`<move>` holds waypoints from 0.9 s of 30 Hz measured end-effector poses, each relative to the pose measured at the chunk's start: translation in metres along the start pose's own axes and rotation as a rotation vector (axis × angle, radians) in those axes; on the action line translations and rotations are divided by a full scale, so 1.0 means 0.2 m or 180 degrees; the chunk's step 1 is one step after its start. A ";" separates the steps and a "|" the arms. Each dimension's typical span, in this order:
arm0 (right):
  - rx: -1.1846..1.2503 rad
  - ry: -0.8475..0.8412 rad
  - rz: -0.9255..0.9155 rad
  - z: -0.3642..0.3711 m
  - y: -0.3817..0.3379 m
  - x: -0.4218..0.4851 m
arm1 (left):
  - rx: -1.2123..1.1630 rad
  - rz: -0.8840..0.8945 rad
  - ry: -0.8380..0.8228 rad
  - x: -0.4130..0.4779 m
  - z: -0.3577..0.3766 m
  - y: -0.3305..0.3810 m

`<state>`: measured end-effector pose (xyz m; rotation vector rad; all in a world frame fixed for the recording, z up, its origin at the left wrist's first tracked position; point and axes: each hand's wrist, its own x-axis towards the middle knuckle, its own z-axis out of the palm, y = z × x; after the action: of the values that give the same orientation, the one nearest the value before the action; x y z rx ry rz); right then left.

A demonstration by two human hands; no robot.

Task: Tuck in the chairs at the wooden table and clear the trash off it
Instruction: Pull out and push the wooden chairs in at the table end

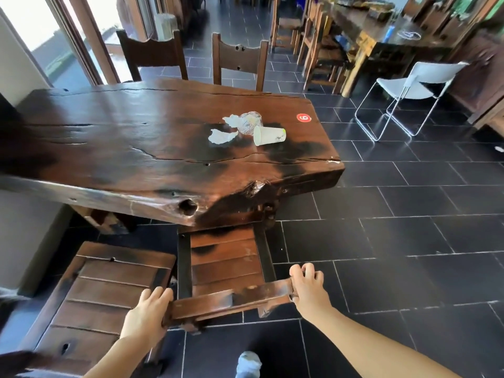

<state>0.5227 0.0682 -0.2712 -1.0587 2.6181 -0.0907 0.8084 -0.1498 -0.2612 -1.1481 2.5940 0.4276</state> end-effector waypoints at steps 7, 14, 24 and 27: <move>0.0000 0.0036 -0.0076 -0.05 0.06 -0.02 | -0.0073 0.0026 0.0128 -0.08 0.06 0.05; 0.0127 0.0124 0.0074 -0.04 0.04 -0.03 | -0.0333 0.0236 0.0035 -0.08 0.11 -0.02; 0.0031 0.0095 0.0021 -0.05 0.04 0.05 | 0.0092 0.0509 -0.0196 0.05 0.03 -0.06; 0.0123 0.0003 0.0071 -0.06 -0.01 0.08 | 0.0245 0.0458 -0.0262 0.11 -0.02 -0.10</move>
<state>0.5085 0.0553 -0.2636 -1.0168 2.6176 -0.1361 0.8075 -0.1793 -0.2680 -0.9034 2.6062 0.3925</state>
